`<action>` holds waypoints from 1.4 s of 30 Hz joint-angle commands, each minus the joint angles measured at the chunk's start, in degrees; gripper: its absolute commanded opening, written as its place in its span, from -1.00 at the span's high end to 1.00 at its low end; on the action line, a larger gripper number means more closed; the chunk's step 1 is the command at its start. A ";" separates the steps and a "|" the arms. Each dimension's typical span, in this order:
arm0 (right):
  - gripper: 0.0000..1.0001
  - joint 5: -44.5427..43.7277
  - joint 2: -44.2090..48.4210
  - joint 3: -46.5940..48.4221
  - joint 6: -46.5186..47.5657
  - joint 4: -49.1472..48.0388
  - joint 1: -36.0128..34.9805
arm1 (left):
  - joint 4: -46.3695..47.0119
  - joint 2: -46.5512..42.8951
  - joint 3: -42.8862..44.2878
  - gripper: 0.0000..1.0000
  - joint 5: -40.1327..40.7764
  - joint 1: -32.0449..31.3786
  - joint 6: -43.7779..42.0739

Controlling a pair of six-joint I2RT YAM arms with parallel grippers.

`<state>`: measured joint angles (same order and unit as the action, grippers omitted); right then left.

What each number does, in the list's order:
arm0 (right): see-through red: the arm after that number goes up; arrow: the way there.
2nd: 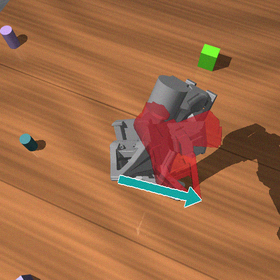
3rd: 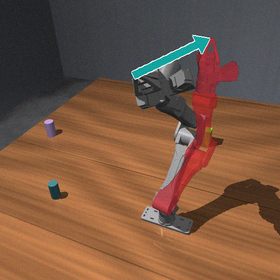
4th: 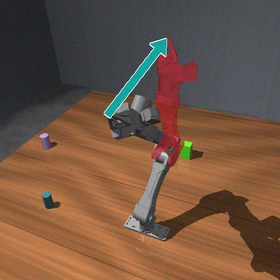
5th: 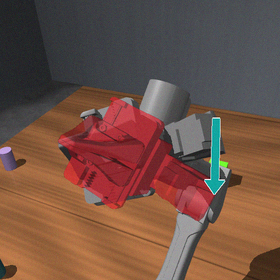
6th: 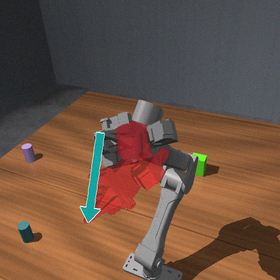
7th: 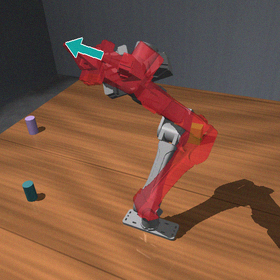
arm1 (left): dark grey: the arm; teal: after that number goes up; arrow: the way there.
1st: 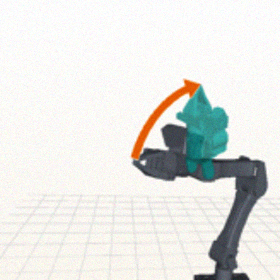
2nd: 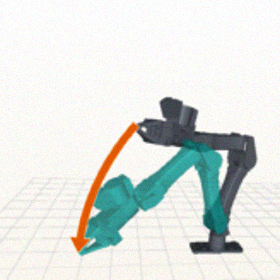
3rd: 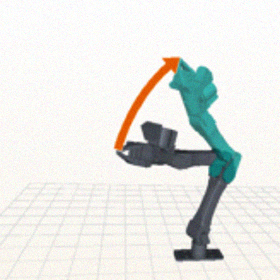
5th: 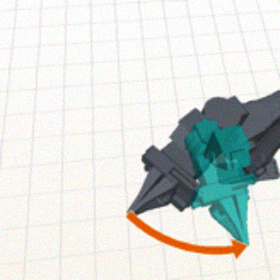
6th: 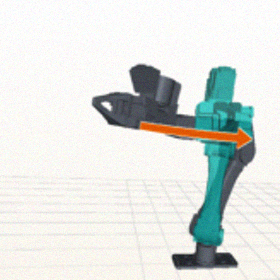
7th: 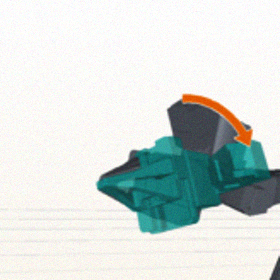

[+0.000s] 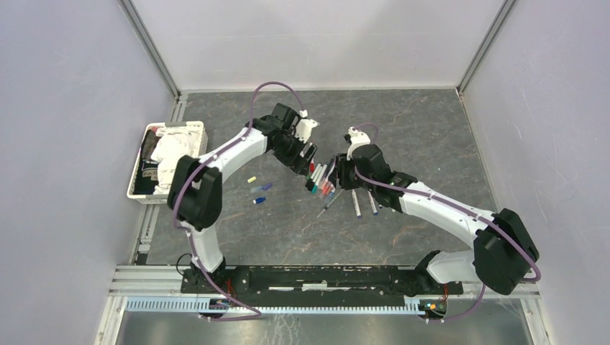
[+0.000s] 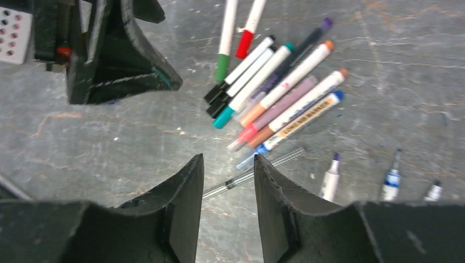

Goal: Open the pen caps
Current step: Pick up the pen from the center of the board.

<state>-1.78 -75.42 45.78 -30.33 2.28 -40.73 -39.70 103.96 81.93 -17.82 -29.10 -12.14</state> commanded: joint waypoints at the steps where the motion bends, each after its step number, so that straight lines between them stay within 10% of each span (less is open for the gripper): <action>1: 0.10 -10.69 -0.38 6.96 1.26 13.86 0.25 | 5.69 5.28 5.84 -0.75 1.57 1.65 7.06; 24: -0.23 -3.97 1.39 10.03 1.58 13.93 0.54 | 8.21 16.43 10.28 -0.46 1.16 1.94 9.60; 28: 0.07 -2.93 2.21 9.45 0.98 12.75 0.58 | 8.44 17.00 10.27 -0.42 1.22 2.10 9.51; 32: 1.00 -1.92 1.62 10.01 0.53 13.48 0.81 | 8.64 17.49 10.28 -0.33 0.64 2.29 9.68; 36: 0.96 -0.82 1.53 9.95 0.62 13.39 1.05 | 8.77 17.51 10.30 -0.24 0.26 2.37 9.68; 42: 0.33 1.68 3.03 8.31 0.61 10.45 1.43 | 8.94 17.26 10.01 -0.22 0.20 2.47 9.51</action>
<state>-1.93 -74.61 54.52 -29.71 16.67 -39.64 -32.60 120.53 90.08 -16.62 -27.05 -4.95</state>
